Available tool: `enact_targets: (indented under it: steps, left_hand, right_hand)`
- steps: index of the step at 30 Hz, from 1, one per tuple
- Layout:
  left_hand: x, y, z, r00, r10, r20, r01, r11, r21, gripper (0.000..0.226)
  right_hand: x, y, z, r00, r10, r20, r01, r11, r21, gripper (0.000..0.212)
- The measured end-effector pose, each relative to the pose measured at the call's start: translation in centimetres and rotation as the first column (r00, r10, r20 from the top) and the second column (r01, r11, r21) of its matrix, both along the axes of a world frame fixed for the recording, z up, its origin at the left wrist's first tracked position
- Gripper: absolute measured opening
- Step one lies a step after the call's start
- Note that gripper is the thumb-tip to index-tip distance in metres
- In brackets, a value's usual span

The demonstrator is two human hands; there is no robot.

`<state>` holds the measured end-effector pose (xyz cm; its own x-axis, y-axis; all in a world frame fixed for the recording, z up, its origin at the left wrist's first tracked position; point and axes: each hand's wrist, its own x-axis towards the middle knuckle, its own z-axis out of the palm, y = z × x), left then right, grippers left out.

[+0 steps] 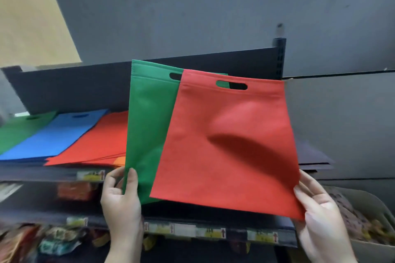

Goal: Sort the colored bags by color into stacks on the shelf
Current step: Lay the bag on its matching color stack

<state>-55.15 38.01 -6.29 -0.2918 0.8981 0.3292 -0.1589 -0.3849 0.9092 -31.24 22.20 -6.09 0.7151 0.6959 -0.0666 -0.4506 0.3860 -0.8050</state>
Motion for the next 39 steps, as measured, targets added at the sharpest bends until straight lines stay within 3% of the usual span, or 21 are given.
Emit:
enact_targets:
  steps: [11,16,22,25,32,39]
  left_hand:
    - [-13.9,6.6,0.5,0.992,0.122,0.033,-0.121,0.992,-0.024,0.019]
    - [-18.3,8.0,1.2,0.984,0.175,0.023,-0.174,0.984,-0.049,0.009]
    - [-21.9,10.0,1.2,0.973,0.23,0.029,-0.229,0.973,-0.035,0.013]
    - [-23.4,11.8,1.5,0.962,0.273,0.03,-0.272,0.962,-0.03,0.021]
    - [-26.1,17.5,2.4,0.969,0.246,0.005,-0.246,0.969,0.021,0.012]
    - [-28.5,22.9,3.2,0.974,0.225,0.006,-0.224,0.974,-0.023,0.011]
  right_hand:
    - [-11.6,12.0,0.1,0.982,0.182,0.045,-0.185,0.98,0.077,0.038]
    - [-14.9,15.3,0.6,0.964,0.259,0.054,-0.262,0.963,0.06,0.035]
    - [-18.0,18.9,1.6,0.946,0.313,0.089,-0.318,0.946,0.056,0.037]
    - [-19.4,20.9,2.0,0.943,0.313,0.111,-0.322,0.944,0.076,0.039]
    - [-22.4,26.9,2.5,0.953,0.273,0.134,-0.291,0.947,0.138,0.035]
    - [-24.7,31.7,2.8,0.963,0.237,0.131,-0.257,0.953,0.159,0.036]
